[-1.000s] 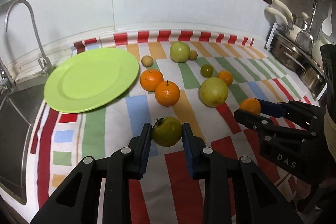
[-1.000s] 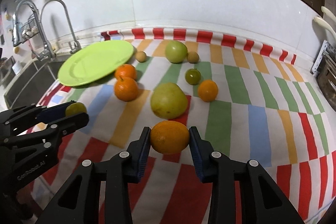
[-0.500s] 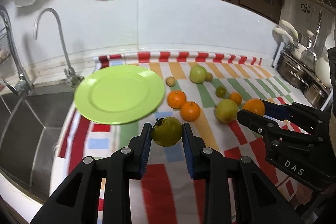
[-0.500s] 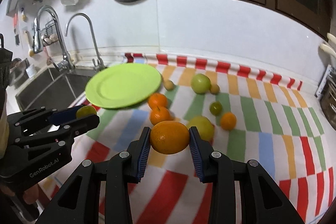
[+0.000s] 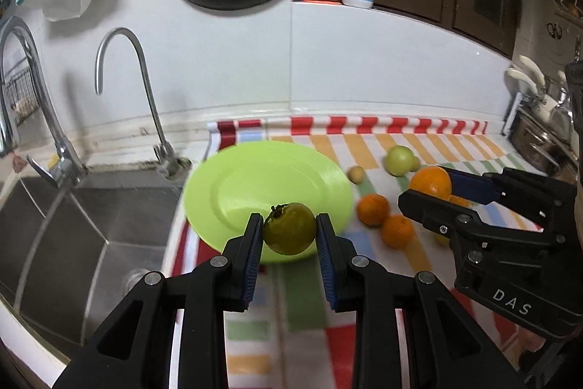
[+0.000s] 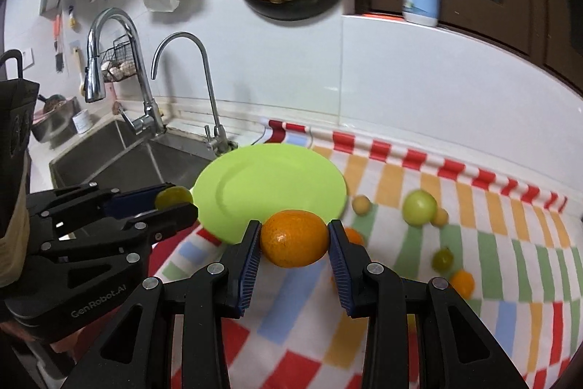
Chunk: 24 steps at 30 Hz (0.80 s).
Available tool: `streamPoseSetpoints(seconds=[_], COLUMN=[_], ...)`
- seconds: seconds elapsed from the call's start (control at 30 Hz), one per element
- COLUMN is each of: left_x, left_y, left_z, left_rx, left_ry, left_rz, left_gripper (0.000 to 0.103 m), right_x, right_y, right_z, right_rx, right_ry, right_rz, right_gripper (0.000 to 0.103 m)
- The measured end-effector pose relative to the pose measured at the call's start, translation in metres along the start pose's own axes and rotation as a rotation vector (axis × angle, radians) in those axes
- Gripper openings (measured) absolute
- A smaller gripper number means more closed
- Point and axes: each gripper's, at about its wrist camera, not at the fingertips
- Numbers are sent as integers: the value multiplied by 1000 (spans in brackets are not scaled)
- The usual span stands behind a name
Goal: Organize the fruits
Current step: 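Carry the green tomato with the left gripper while the right gripper carries the tangerine over the green plate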
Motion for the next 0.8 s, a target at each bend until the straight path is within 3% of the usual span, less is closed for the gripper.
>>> streamPoseSetpoints(seconds=[0.37, 0.8], left_x=[-41, -72], left_y=[-19, -16], left_z=[56, 140], left_rx=[-31, -126], left_ry=[-42, -58], left_rz=[-8, -35], left_gripper=[29, 29], right_x=[-2, 2], right_y=[-37, -39], right_z=[82, 182], right_rx=[-66, -228], right_ry=[-23, -58], right_rz=[-27, -51], right_gripper=[37, 37])
Point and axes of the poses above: each gripper's, at about its wrist camera, not at the fingertips, and z roughly the way its jaws point, x to its right, y to its underside, and after that the axes turned 13 degrees about x, right-handed
